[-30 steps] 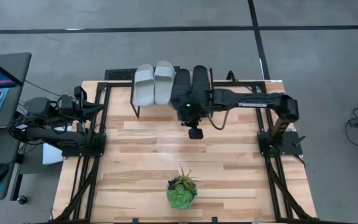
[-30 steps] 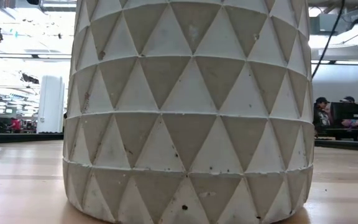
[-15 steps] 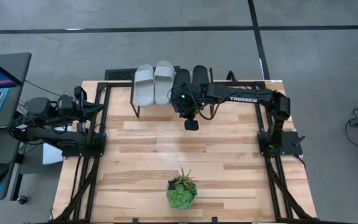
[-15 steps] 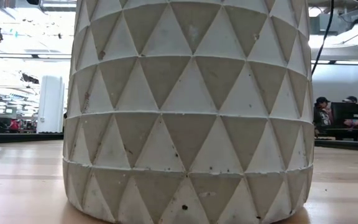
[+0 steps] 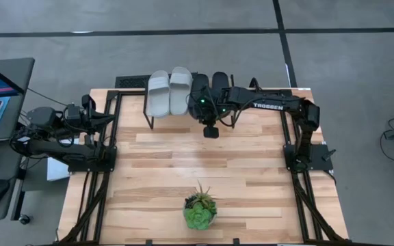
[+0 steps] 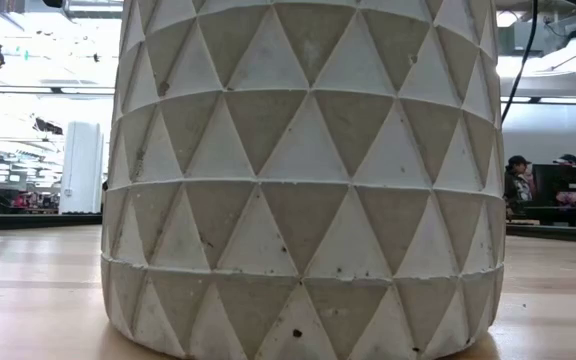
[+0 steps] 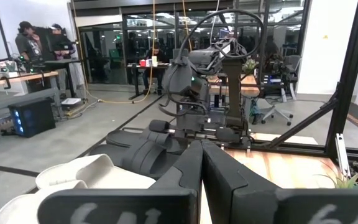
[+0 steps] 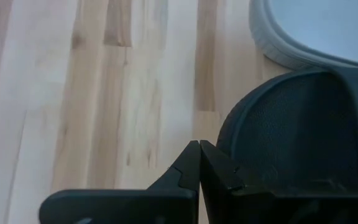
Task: Pick and place slides into the shelf
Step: Adjust the slides on the shelf, then return to Home Position
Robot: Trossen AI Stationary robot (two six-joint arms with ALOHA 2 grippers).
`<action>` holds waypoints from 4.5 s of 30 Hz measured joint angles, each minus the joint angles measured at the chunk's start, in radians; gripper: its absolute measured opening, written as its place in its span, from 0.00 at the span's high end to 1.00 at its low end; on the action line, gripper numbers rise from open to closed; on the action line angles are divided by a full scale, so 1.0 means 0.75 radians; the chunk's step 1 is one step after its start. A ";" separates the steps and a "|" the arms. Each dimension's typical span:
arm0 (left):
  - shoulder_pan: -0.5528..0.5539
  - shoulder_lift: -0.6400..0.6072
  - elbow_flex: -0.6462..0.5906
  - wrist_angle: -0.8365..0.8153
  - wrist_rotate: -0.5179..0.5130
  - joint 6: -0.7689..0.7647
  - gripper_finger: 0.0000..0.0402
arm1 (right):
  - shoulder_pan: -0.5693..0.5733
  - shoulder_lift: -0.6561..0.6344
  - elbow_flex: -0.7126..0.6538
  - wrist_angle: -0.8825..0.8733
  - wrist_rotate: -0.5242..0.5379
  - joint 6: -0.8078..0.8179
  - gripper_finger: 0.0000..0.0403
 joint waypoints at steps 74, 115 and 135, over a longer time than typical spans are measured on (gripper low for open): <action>0.272 1.019 -0.210 0.184 -0.382 -0.116 1.00 | 0.185 -0.461 0.202 0.010 0.258 0.003 1.00; 0.024 -0.032 -0.016 0.265 0.116 0.118 1.00 | 0.189 -0.968 -0.294 0.731 0.062 0.121 1.00; 0.024 -0.237 -0.298 0.296 0.292 -0.047 1.00 | 0.241 -1.368 -1.112 1.202 -0.147 0.371 1.00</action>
